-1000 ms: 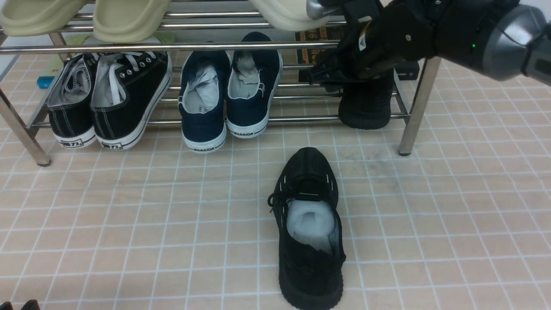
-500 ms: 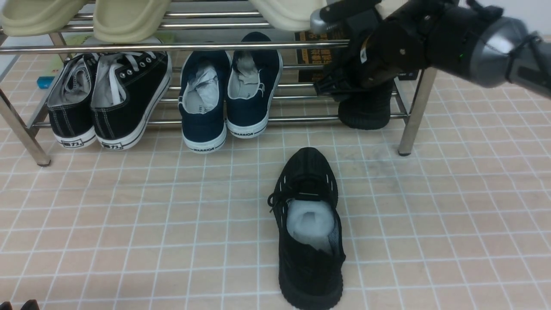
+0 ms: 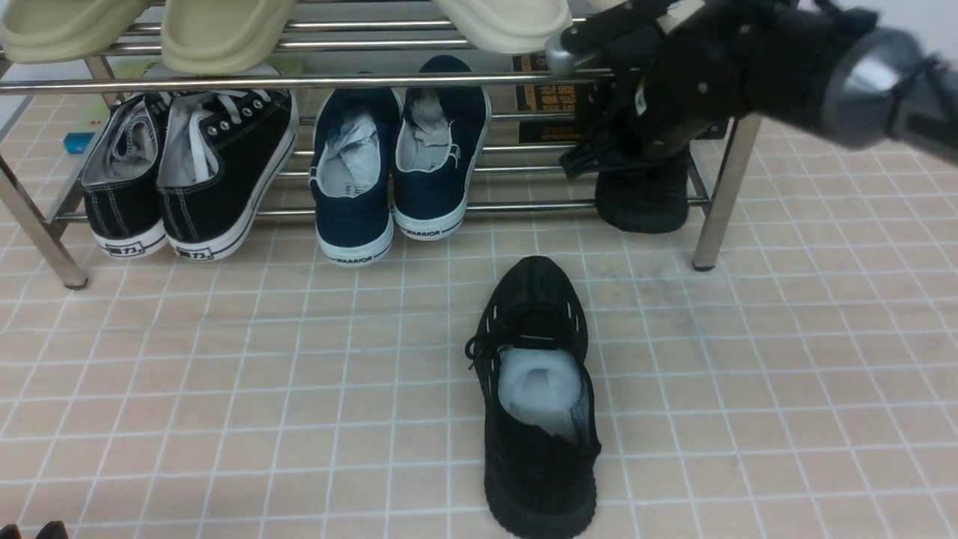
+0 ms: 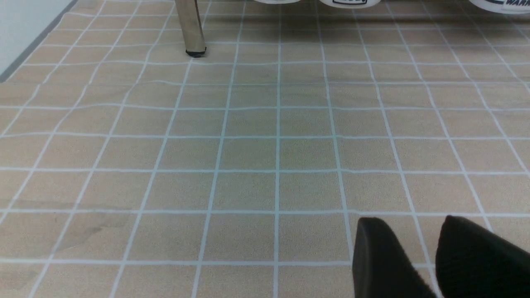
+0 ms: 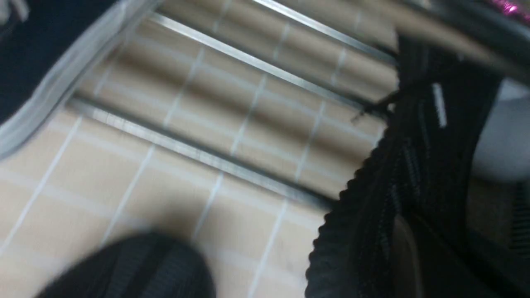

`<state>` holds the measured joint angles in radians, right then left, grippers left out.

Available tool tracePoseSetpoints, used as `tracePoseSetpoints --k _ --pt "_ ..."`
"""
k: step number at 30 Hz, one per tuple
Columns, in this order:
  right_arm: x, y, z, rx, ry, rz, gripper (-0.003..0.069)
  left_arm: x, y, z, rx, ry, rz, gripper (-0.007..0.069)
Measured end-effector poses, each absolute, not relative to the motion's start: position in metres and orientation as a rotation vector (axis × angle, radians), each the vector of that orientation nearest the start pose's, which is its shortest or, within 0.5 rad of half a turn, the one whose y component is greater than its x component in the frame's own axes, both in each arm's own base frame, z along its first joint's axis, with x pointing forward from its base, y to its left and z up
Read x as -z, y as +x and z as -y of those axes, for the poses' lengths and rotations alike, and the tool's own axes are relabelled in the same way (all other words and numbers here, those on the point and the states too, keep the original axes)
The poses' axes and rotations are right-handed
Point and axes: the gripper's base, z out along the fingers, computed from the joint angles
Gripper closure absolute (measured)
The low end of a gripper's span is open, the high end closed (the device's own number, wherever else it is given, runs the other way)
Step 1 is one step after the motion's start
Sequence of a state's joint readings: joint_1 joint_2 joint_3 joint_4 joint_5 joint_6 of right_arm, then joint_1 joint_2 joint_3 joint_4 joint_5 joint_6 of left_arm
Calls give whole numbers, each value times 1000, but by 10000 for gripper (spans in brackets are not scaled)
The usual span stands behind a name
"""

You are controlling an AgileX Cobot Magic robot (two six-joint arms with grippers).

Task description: Take the shoes off the shelf from the light coffee tablecloth by hand.

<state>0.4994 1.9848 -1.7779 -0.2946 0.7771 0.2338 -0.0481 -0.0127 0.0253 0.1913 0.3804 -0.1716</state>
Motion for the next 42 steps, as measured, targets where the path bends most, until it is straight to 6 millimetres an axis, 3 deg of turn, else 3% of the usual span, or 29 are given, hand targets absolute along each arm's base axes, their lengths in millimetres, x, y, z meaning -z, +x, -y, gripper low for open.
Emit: tracePoseSetpoints --k 5,6,8,12,18,22,28,42 --pt "-342 357 -205 48 -618 -2427 648 -172 53 -4 -40 4 -1869 384" --pt "-343 354 -205 50 -622 -2441 648 -172 53 -4 -40 4 -1869 384" --pt "-362 330 -200 52 -649 -2492 648 -172 53 -4 -40 4 -1869 384" --pt "-374 312 -189 63 -648 -2553 648 -172 53 -4 -41 4 -1869 384" --pt "-366 295 -182 38 -662 -2601 648 -172 53 -4 -41 5 -1869 384" --pt "-343 277 -173 39 -687 -2696 648 -172 53 -4 -41 5 -1869 384" --pt "-318 274 -172 16 -690 -2719 647 -172 53 -4 -41 5 -1869 384" --pt "-338 287 -181 -48 -727 -2511 644 -172 53 -4 -41 5 -1869 384"
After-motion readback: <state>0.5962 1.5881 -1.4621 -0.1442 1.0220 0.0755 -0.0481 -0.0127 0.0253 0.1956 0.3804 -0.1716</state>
